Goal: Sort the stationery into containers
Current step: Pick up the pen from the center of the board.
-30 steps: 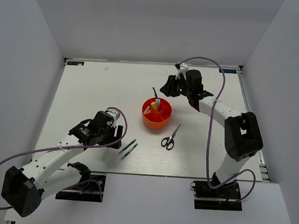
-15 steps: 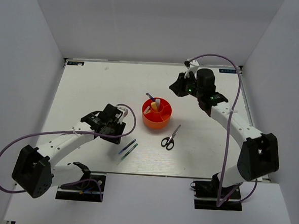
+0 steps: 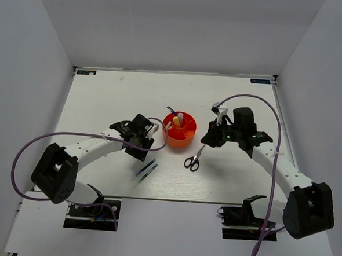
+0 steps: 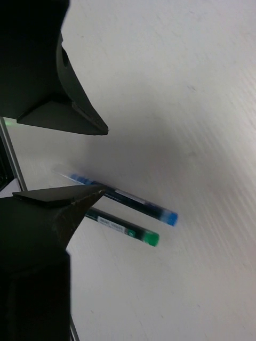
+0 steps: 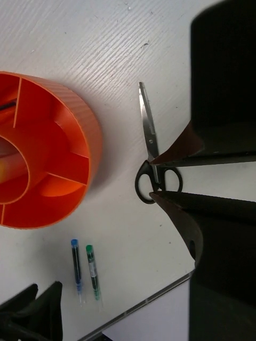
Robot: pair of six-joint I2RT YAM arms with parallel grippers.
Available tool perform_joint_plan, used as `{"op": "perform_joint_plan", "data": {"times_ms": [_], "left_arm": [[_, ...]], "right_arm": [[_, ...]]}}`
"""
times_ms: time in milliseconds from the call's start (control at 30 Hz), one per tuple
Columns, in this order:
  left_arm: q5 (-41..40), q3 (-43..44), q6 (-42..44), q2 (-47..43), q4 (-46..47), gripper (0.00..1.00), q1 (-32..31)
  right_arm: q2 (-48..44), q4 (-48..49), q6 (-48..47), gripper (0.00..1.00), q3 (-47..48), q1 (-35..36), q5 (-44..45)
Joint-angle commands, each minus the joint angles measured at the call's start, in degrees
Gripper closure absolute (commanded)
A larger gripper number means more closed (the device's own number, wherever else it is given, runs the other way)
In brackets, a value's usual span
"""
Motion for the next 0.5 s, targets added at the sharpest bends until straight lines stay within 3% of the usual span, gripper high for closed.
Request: {"op": "perform_joint_plan", "data": {"times_ms": [0,167,467], "left_arm": [[1.29,4.02,1.24,2.47,2.89,0.48,-1.73],[1.37,4.38,0.89,6.07,5.51,0.54,-3.58],[1.28,3.32,-0.25,8.80,7.55,0.56,-6.21]], "right_arm": [[-3.59,-3.98,-4.06,0.72,0.63,-0.88,-4.37],[-6.85,-3.81,-4.24,0.72,-2.18,-2.11,-4.63],[-7.47,-3.64,-3.19,0.72,-2.45,-4.40,-6.12]]}}
